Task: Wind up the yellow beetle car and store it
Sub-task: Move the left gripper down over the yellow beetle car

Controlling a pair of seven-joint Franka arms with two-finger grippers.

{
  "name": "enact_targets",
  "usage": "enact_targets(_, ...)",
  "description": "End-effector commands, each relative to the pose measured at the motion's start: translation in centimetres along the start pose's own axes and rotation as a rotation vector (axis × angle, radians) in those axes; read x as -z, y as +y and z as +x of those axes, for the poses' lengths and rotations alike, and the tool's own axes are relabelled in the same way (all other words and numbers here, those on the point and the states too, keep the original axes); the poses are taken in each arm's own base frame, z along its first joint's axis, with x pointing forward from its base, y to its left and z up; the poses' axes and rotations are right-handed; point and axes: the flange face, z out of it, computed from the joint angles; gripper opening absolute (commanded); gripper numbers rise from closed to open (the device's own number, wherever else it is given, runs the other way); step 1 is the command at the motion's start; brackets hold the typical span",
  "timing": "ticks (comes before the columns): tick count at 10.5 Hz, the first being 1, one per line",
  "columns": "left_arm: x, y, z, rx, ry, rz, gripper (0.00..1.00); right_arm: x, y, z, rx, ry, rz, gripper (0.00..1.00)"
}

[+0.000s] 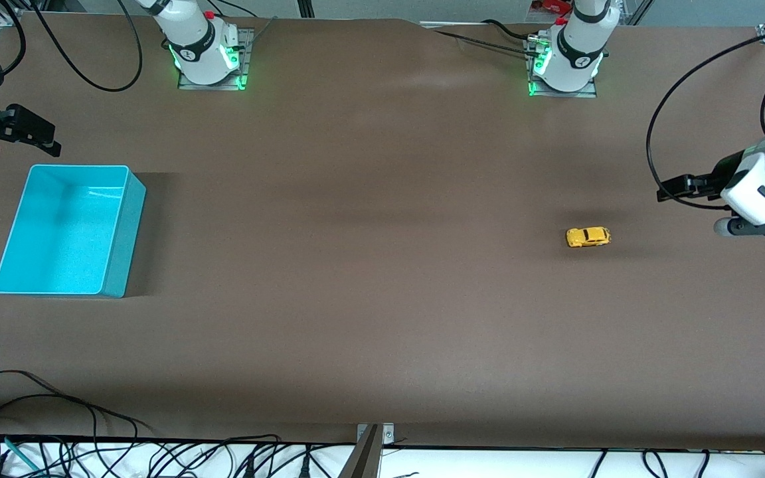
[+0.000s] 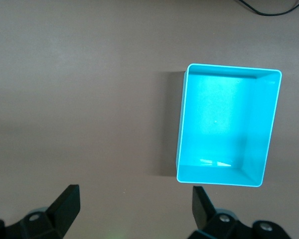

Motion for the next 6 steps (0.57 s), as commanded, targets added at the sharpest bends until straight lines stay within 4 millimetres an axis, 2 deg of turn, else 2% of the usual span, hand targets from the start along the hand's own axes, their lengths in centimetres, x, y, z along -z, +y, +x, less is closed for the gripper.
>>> enact_targets(1, -2.1, -0.2, 0.2, -0.002, 0.013, -0.007, 1.00, 0.4, 0.0, 0.0, -0.013, 0.002, 0.013, 1.00)
enact_targets(6, -8.3, -0.2, 0.9, 0.001, 0.055, -0.005, 1.00, 0.4, 0.0, 0.0, -0.014, 0.001, 0.014, 1.00)
